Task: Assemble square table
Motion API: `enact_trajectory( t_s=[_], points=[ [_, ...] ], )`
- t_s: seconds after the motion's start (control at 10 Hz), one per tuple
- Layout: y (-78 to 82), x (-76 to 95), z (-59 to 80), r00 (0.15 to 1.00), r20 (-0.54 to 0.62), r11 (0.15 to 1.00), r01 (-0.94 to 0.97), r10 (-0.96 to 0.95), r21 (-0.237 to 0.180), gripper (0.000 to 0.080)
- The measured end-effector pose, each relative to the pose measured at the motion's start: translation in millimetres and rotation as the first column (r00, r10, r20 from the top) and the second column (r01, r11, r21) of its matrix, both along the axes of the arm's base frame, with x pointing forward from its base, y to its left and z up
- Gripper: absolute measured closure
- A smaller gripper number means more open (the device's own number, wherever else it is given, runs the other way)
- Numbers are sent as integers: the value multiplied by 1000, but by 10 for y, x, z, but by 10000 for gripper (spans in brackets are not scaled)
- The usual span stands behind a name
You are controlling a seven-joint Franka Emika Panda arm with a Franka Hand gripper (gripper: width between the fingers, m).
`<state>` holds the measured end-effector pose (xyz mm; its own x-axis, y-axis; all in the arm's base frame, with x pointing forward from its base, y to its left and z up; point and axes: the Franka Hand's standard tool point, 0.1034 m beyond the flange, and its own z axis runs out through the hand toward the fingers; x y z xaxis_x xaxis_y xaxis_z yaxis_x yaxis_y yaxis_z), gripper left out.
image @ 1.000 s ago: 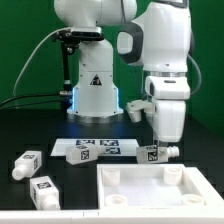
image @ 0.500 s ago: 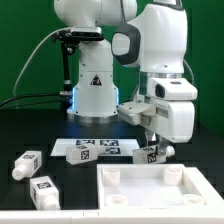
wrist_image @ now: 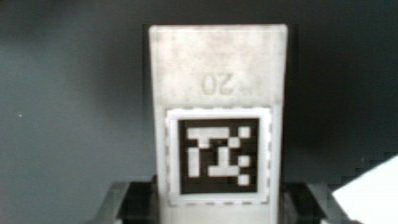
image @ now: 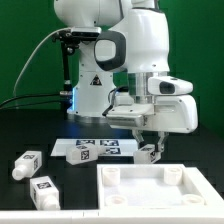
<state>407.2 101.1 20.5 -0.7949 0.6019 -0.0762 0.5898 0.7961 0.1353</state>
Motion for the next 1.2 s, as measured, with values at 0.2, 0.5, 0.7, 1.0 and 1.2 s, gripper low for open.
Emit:
enact_trajectory(
  t_s=[0.2,0.5,0.7,1.0,1.2],
  points=[
    [37,-29,-2,996,12,996,-91,91,0,515],
    [78,-50,0,997,21,997,-75,75,22,515],
    [70,-40,25,999,21,999,-39,39,26,273],
    [58,139,311,983,47,983,178,-180,40,158],
    [205,327,422,904,39,903,421,-426,87,152]
  ],
)
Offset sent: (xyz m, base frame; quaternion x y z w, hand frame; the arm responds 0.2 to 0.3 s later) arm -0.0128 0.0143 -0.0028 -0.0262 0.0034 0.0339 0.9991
